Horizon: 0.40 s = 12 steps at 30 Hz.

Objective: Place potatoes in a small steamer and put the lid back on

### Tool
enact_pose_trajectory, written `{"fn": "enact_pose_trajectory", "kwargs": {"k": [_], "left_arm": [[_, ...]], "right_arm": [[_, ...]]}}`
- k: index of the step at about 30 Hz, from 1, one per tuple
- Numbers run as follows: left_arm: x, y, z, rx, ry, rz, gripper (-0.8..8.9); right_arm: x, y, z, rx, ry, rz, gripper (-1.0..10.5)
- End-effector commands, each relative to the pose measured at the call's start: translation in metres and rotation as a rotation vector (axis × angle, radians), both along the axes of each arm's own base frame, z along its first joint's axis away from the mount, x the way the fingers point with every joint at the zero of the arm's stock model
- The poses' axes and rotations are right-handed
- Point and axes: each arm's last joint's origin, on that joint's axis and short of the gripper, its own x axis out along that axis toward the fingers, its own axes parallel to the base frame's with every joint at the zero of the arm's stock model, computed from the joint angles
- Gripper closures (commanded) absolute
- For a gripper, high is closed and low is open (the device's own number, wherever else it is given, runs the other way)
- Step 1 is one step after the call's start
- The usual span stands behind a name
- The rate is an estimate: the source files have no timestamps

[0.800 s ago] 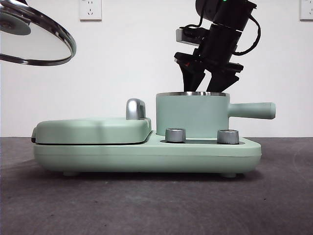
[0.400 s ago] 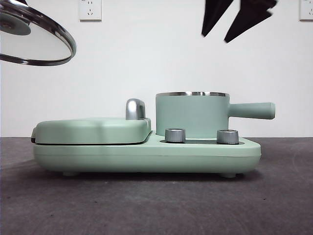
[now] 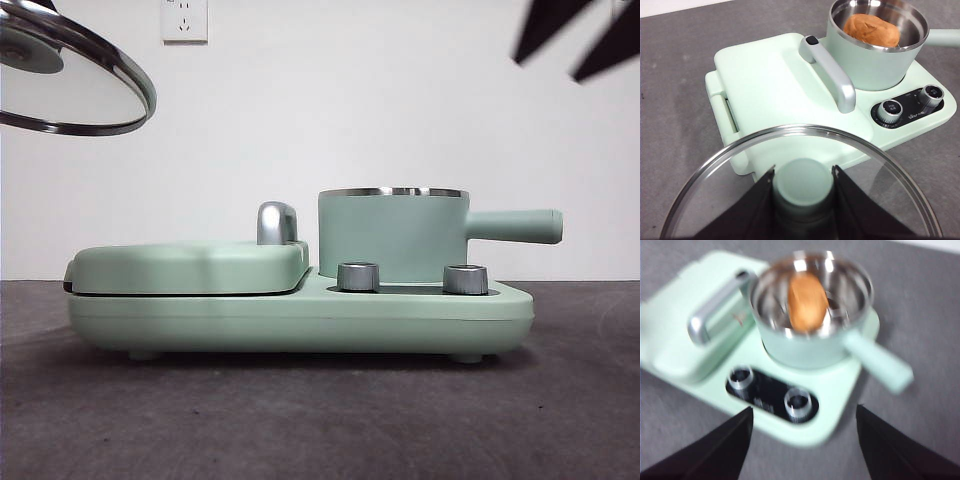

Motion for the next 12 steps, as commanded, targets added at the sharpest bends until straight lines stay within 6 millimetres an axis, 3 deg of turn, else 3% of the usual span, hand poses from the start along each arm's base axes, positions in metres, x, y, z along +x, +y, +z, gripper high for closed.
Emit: {"fn": "enact_pose_trajectory", "kwargs": {"k": [1,7,12], "left_arm": [[0.003,-0.003,0.007,-0.017,-0.028,0.003,8.00],[0.015,-0.012,0.006,-0.041,-0.031,-0.033,8.00],[0.035,-0.028,0.006,-0.099,-0.069,-0.094,8.00]], "right_arm": [[-0.019,-0.007,-0.010,0.048,-0.008,-0.032,6.2],[-0.052,-0.021,-0.032,0.075,-0.026,-0.020,6.2],[-0.066,-0.029,-0.038,0.061,0.011,-0.025,6.2]]}}
